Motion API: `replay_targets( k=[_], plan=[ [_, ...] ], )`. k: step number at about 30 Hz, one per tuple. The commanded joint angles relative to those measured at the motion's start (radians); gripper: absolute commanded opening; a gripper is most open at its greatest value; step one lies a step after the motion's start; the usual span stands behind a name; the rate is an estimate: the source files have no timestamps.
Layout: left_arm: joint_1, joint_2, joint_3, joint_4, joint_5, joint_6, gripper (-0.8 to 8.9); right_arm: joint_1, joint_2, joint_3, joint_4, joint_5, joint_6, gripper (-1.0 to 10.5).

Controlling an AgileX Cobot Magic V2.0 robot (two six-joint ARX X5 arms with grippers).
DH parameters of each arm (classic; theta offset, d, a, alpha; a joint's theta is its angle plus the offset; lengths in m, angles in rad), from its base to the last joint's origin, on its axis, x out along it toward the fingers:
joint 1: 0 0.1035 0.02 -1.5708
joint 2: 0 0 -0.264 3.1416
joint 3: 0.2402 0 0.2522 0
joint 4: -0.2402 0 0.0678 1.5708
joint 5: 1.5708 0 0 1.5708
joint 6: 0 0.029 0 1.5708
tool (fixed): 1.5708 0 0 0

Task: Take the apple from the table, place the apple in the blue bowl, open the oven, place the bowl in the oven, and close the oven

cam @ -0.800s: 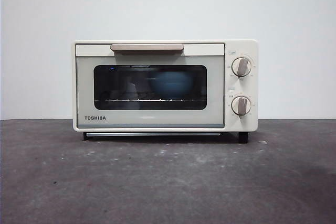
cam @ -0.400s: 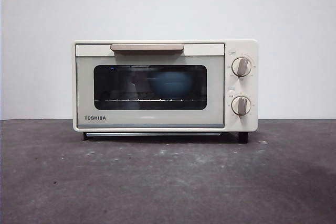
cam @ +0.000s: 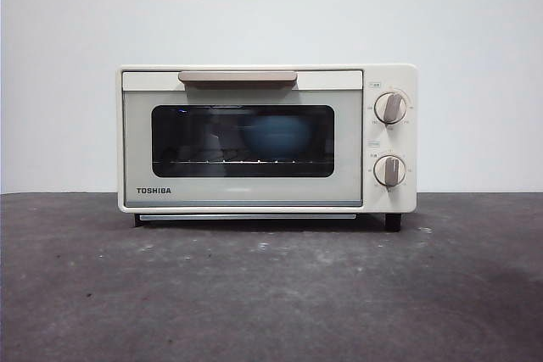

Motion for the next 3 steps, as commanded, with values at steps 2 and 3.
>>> replay_targets(
  k=[2, 3],
  plan=[
    [0.002, -0.002, -0.024, 0.008, -0.002, -0.002, 0.08, 0.0, -0.003, -0.005, 0.009, 0.003, 0.017, 0.0],
    [0.002, -0.002, -0.024, 0.007, -0.002, -0.002, 0.08, 0.0, -0.003, -0.005, 0.009, 0.003, 0.017, 0.0]
  ],
)
